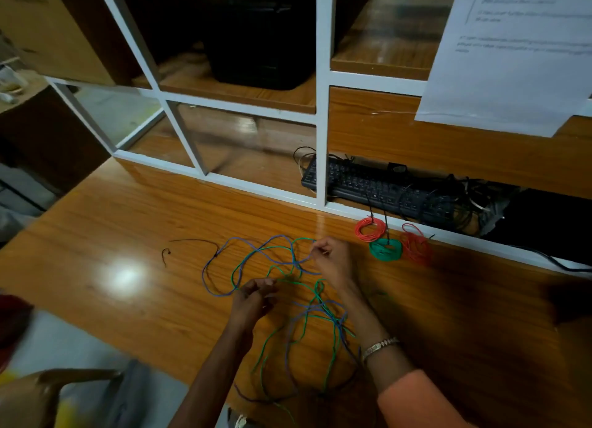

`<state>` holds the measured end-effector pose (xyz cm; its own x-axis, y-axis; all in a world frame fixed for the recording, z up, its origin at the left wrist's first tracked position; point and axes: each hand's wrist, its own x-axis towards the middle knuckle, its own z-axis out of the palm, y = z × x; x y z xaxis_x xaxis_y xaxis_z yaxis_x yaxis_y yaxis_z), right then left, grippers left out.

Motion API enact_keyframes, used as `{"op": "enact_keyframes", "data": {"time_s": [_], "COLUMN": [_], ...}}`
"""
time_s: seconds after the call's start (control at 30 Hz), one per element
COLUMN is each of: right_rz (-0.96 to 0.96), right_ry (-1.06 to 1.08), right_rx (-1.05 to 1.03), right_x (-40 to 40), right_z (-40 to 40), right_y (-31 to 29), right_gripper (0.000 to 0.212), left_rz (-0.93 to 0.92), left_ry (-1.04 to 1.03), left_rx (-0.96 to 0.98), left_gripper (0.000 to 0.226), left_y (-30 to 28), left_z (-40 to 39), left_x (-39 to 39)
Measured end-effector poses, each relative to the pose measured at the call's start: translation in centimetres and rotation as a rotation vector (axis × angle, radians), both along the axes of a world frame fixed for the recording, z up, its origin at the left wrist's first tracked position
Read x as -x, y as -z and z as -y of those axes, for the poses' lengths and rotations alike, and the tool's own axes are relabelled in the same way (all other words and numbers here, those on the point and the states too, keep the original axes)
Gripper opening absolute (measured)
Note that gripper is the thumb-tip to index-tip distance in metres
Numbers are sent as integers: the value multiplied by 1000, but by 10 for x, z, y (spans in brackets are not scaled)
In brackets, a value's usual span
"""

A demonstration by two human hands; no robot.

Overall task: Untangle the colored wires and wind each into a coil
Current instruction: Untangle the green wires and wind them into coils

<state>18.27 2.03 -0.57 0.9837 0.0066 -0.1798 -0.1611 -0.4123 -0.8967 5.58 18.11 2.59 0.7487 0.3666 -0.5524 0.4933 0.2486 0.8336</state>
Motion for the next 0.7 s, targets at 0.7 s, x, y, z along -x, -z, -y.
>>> {"op": "enact_keyframes", "data": {"time_s": [0.7], "right_rz": [-87], "right_ry": [-265], "right_rx": [-481], "right_x": [-31], "right_z": [-68], "right_y": [-154], "right_gripper": [22], "left_rz": [118], "left_ry": [-63], "left_rx": [116], "left_gripper": [22], "left_y": [-21], "left_z": [-73], "left_x": [-35]}}
